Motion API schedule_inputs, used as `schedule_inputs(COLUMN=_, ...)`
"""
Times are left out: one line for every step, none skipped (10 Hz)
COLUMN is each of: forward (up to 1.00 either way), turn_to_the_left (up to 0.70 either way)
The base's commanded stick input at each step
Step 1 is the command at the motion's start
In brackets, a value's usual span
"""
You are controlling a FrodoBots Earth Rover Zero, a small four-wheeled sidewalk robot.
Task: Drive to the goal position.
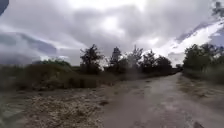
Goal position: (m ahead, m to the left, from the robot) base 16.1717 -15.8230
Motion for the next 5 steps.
schedule_inputs(forward=0.45, turn_to_the_left=-0.27)
schedule_inputs(forward=0.45, turn_to_the_left=-0.27)
schedule_inputs(forward=0.45, turn_to_the_left=-0.27)
schedule_inputs(forward=0.45, turn_to_the_left=-0.27)
schedule_inputs(forward=0.45, turn_to_the_left=-0.27)
